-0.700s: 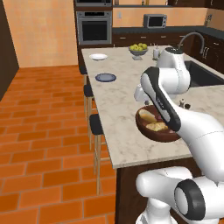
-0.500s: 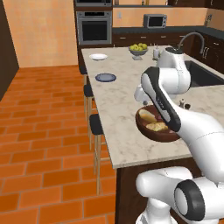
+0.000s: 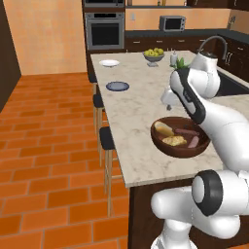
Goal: Place one bun and one sausage from the bowl on each plate.
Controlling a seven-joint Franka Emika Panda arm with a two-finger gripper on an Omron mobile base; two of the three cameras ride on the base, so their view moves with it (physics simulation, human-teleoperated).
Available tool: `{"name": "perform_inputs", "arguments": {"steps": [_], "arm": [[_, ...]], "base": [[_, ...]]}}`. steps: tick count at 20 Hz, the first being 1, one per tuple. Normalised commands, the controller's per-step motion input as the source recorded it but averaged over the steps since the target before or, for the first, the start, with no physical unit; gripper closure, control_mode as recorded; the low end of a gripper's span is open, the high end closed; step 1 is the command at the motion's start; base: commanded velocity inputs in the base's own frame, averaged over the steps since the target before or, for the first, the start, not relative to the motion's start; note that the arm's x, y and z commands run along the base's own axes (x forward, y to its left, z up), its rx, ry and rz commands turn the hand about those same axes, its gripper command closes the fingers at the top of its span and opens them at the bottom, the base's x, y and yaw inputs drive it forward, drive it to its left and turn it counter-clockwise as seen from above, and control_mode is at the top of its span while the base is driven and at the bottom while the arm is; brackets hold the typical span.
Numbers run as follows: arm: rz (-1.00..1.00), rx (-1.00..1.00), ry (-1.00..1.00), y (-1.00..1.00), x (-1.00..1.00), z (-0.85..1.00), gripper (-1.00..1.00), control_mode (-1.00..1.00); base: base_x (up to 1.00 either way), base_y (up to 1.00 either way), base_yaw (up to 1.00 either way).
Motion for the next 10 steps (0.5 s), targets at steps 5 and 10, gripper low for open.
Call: {"name": "perform_inputs", "arguments": {"steps": [5,10], "arm": [[0.56,0.00,-0.16,-0.38,0.12,-0.41,-1.00,-1.00],[0.49,0.00,-0.21,-0.17,0.14,-0.64,-1.00,-1.00]], "base": [[0.00,0.00,0.00],[0.00,0.00,0.00]]}}
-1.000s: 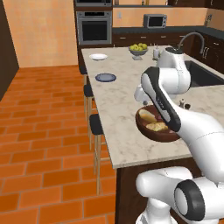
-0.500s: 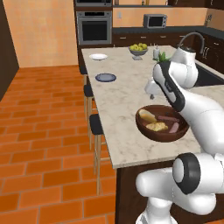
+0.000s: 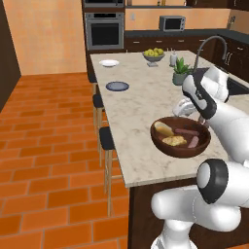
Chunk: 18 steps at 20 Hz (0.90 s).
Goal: Place one bun and one sausage from the bowl on each plate.
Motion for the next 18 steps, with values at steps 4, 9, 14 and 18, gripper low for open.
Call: {"name": "perform_inputs", "arguments": {"steps": [4,9,14,18], "arm": [[0.30,-0.05,-0.19,-0.25,0.15,-0.63,-1.00,-1.00],[0.10,-0.23,-0.30,0.00,-0.18,-0.55,-1.00,-1.00],[0.00,-0.19,-0.19,0.02,0.24,-0.18,-1.00,-1.00],[0.12,0.00,-0.01,0.00,0.43,0.00,-1.00,-1.00]], "base": [[0.00,0.00,0.00],[0.00,0.00,0.00],[0.00,0.00,0.00],[0.00,0.00,0.00]]}}
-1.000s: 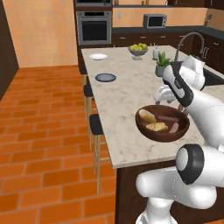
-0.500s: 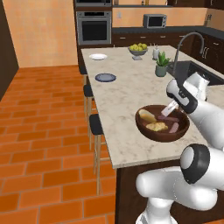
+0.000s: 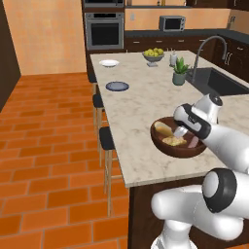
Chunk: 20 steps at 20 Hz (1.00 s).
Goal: Place one bun and one sausage from the bowl on each plate.
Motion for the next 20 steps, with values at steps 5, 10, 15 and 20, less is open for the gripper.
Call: {"name": "perform_inputs", "arguments": {"steps": [5,10,15,20], "arm": [[0.13,-0.02,0.00,0.00,0.27,-0.31,-1.00,-1.00],[0.06,0.00,0.00,0.01,0.06,-0.05,-1.00,-1.00],[0.02,0.00,0.00,0.00,0.20,-0.02,-1.00,-1.00],[0.01,0.00,0.00,-0.15,0.47,-0.10,-1.00,-1.00]], "base": [[0.00,0.00,0.00],[0.00,0.00,0.00],[0.00,0.00,0.00],[0.00,0.00,0.00]]}}
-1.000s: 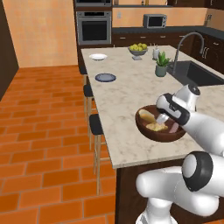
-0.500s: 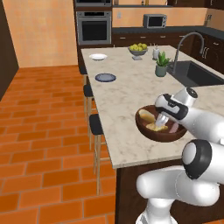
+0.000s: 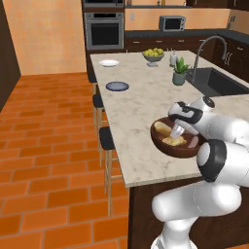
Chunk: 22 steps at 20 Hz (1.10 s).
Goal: Place one bun and one sausage from the bowl on each plate.
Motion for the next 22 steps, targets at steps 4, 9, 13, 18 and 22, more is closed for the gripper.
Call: {"name": "perform_inputs", "arguments": {"steps": [4,9,13,18,22], "arm": [[0.03,0.00,0.00,-0.11,0.36,-0.14,-1.00,-1.00],[0.01,0.00,0.00,0.00,0.36,-0.17,-1.00,-1.00],[0.01,-0.01,-0.05,0.00,0.27,-0.34,-1.00,-1.00],[0.00,0.00,-0.05,0.00,0.16,-0.04,-1.00,-1.00],[0.00,0.00,-0.02,0.00,0.32,-0.16,-1.00,-1.00]], "base": [[0.00,0.00,0.00],[0.00,0.00,0.00],[0.00,0.00,0.00],[0.00,0.00,0.00],[0.00,0.00,0.00]]}}
